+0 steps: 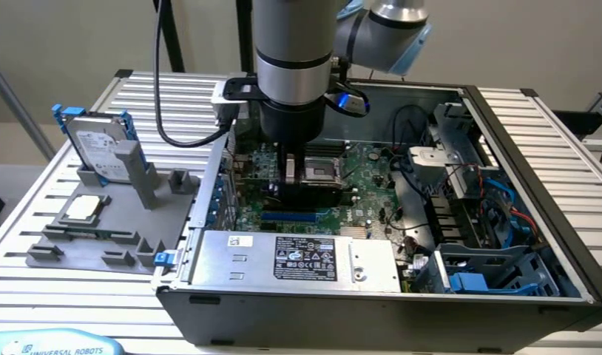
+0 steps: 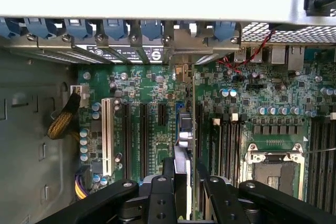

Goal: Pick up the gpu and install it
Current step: 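Insert the gpu into the slot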

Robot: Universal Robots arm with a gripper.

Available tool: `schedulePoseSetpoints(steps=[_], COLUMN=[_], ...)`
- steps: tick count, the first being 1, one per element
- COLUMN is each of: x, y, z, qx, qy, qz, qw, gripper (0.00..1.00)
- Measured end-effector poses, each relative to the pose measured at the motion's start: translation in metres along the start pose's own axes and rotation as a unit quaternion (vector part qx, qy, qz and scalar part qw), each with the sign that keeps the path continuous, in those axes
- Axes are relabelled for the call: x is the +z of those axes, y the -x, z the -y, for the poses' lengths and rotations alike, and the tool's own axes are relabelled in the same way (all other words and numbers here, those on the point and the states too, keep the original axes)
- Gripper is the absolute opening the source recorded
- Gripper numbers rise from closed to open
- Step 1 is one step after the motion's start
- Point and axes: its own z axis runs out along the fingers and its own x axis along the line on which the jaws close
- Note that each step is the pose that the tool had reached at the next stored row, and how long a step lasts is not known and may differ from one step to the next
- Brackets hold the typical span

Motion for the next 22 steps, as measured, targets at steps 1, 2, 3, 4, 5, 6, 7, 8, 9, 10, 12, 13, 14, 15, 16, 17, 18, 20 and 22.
schedulePoseSetpoints(steps=[1, 2, 3, 4, 5, 6, 7, 8, 9, 10, 12, 13, 14, 15, 16, 17, 18, 20, 22], x=[0.0000, 0.0001, 0.0005, 0.0011, 0.0017, 0.0027, 0.0035, 0.0040, 0.0045, 0.0051, 0.0057, 0.0059, 0.0059, 0.0060, 0.0061, 0.0066, 0.0069, 0.0079, 0.0090], y=[0.0000, -0.0001, -0.0001, -0.0001, -0.0001, -0.0002, -0.0004, -0.0009, -0.0015, -0.0020, -0.0031, -0.0035, -0.0038, -0.0038, -0.0040, -0.0043, -0.0046, -0.0053, -0.0059], z=[0.0000, 0.0000, 0.0000, 0.0000, -0.0001, -0.0001, -0.0001, -0.0001, -0.0001, -0.0001, -0.0001, -0.0001, 0.0000, -0.0001, -0.0001, 0.0000, 0.0002, 0.0004, 0.0009], qx=[0.000, 0.000, 0.000, 0.000, 0.000, 0.000, 0.000, 0.000, 0.000, 0.000, 0.001, 0.001, 0.001, 0.001, 0.001, 0.001, 0.001, 0.001, 0.001], qy=[0.0000, 0.0000, -0.0001, -0.0001, -0.0001, 0.0002, 0.0008, 0.0025, 0.0041, 0.0064, 0.0108, 0.0128, 0.0138, 0.0141, 0.0145, 0.0146, 0.0149, 0.0155, 0.0169], qz=[0.0000, 0.0000, 0.0001, 0.0002, 0.0001, 0.0000, 0.0001, 0.0000, -0.0001, -0.0001, -0.0001, 0.0000, 0.0000, -0.0001, -0.0001, 0.0000, 0.0000, 0.0000, -0.0001], qw=[1.0000, 1.0000, 1.0000, 1.0000, 1.0000, 1.0000, 1.0000, 1.0000, 1.0000, 1.0000, 0.9999, 0.9999, 0.9999, 0.9999, 0.9999, 0.9999, 0.9999, 0.9999, 0.9999], gripper=[0.27, 0.27, 0.27, 0.27, 0.27, 0.27, 0.27, 0.27, 0.27, 0.27, 0.27, 0.27, 0.27, 0.27, 0.27, 0.27, 0.27, 0.27, 0.27])
